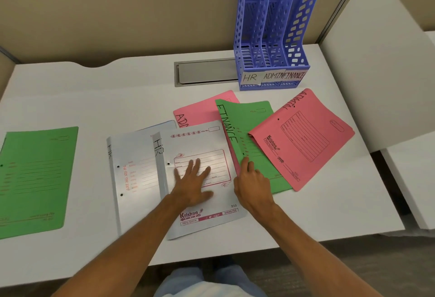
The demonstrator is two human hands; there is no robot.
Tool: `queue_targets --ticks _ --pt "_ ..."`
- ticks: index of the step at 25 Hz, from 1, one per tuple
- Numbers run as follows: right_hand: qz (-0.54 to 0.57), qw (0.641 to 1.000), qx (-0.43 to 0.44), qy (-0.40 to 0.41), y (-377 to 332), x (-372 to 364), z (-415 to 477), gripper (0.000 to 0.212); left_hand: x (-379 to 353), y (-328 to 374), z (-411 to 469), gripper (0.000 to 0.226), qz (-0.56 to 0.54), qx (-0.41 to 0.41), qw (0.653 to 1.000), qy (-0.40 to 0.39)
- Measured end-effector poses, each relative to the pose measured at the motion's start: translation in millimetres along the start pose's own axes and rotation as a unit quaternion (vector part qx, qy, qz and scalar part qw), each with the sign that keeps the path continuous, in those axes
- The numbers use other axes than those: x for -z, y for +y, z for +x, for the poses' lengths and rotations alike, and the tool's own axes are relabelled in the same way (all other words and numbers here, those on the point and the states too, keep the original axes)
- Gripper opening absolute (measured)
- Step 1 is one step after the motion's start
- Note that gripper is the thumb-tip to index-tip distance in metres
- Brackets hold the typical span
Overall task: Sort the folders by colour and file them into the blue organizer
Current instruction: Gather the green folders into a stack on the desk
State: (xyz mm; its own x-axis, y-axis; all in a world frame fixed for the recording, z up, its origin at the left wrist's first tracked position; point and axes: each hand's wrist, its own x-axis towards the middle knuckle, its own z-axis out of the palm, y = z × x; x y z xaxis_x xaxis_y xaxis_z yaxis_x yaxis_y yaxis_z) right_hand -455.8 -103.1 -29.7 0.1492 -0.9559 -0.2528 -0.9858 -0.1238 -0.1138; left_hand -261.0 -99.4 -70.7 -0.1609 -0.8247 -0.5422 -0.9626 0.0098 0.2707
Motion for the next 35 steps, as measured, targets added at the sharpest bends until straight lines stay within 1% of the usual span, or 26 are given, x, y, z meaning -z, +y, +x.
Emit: queue_targets --ticks 1,2,3,4,5,6,7,8,10,11,13,14,16,18,20,21,22,23,25,26,27,28,30,32,35 --pt "0.002 1.0 0.007 0.005 -5 3 -1 0.064 9 9 -1 0.077 -0.1 0.002 0.994 0.033" --pt "0.01 1.0 0.015 0.011 -11 7 -2 0.063 21 20 -2 0.073 -0.247 0.022 0.967 0.051" --pt "0.02 0.999 0.022 0.018 -16 10 -2 0.062 33 32 -1 0.07 -0.42 0.053 0.905 0.043" --pt "0.03 0.999 0.032 0.024 -23 13 -2 0.06 46 43 0 0.064 -0.547 0.087 0.833 0.011" --pt "0.034 0.998 0.045 0.032 -28 15 -3 0.057 56 50 1 0.055 -0.623 0.106 0.775 -0.021" --pt "0.032 0.997 0.06 0.043 -33 17 -5 0.053 64 54 2 0.042 -0.647 0.118 0.753 -0.03" --pt "0.03 0.995 0.075 0.054 -36 20 -6 0.049 69 56 3 0.031 -0.647 0.128 0.751 -0.012" --pt "0.035 0.993 0.088 0.065 -37 22 -7 0.046 72 56 4 0.025 -0.636 0.147 0.758 0.02" --pt "0.077 0.989 0.101 0.075 -34 25 -4 0.046 75 54 4 0.023 -0.6 0.179 0.776 0.077" --pt "0.115 0.986 0.095 0.075 -29 27 -1 0.049 77 53 4 0.024 -0.588 0.181 0.783 0.09" --pt "0.211 0.973 0.053 0.081 -15 31 10 0.05 87 51 -3 0.025 -0.575 0.173 0.793 0.106" --pt "0.251 0.963 0.025 0.093 -7 33 18 0.046 93 47 -7 0.024 -0.569 0.162 0.799 0.109" --pt "0.265 0.959 -0.004 0.101 12 34 34 0.036 104 37 -17 0.023 -0.565 0.137 0.806 0.113" --pt "0.246 0.968 -0.014 0.054 22 35 48 0.039 115 20 -31 0.023 -0.559 0.125 0.81 0.125" --pt "0.258 0.966 -0.021 0.01 18 35 59 0.046 123 -3 -46 0.02 -0.551 0.133 0.811 0.148" --pt "0.284 0.959 -0.023 -0.004 11 35 62 0.048 127 -15 -54 0.019 -0.553 0.138 0.806 0.158" --pt "0.332 0.943 -0.028 -0.027 2 36 65 0.049 130 -29 -64 0.018 -0.562 0.142 0.798 0.166" --pt "0.399 0.914 -0.043 -0.063 -9 37 67 0.048 132 -42 -73 0.017 -0.573 0.143 0.789 0.171" --pt "0.537 0.827 -0.092 -0.14 -35 40 69 0.042 135 -70 -92 0.017 -0.595 0.149 0.769 0.178" --pt "0.583 0.789 -0.116 -0.157 -48 41 69 0.035 136 -85 -100 0.019 -0.604 0.154 0.761 0.182" --pt "0.605 0.77 -0.131 -0.156 -62 41 70 0.028 135 -102 -109 0.02 -0.612 0.16 0.752 0.188" --pt "0.616 0.761 -0.138 -0.15 -75 41 70 0.023 133 -118 -117 0.021 -0.619 0.165 0.743 0.194" --pt "0.627 0.754 -0.129 -0.148 -106 42 70 0.02 126 -152 -130 0.022 -0.626 0.179 0.731 0.207" --pt "0.624 0.76 -0.104 -0.147 -144 41 71 0.022 120 -187 -142 0.024 -0.632 0.203 0.714 0.224" --pt "0.614 0.771 -0.089 -0.143 -209 33 70 0.023 112 -241 -156 0.023 -0.634 0.231 0.692 0.255"
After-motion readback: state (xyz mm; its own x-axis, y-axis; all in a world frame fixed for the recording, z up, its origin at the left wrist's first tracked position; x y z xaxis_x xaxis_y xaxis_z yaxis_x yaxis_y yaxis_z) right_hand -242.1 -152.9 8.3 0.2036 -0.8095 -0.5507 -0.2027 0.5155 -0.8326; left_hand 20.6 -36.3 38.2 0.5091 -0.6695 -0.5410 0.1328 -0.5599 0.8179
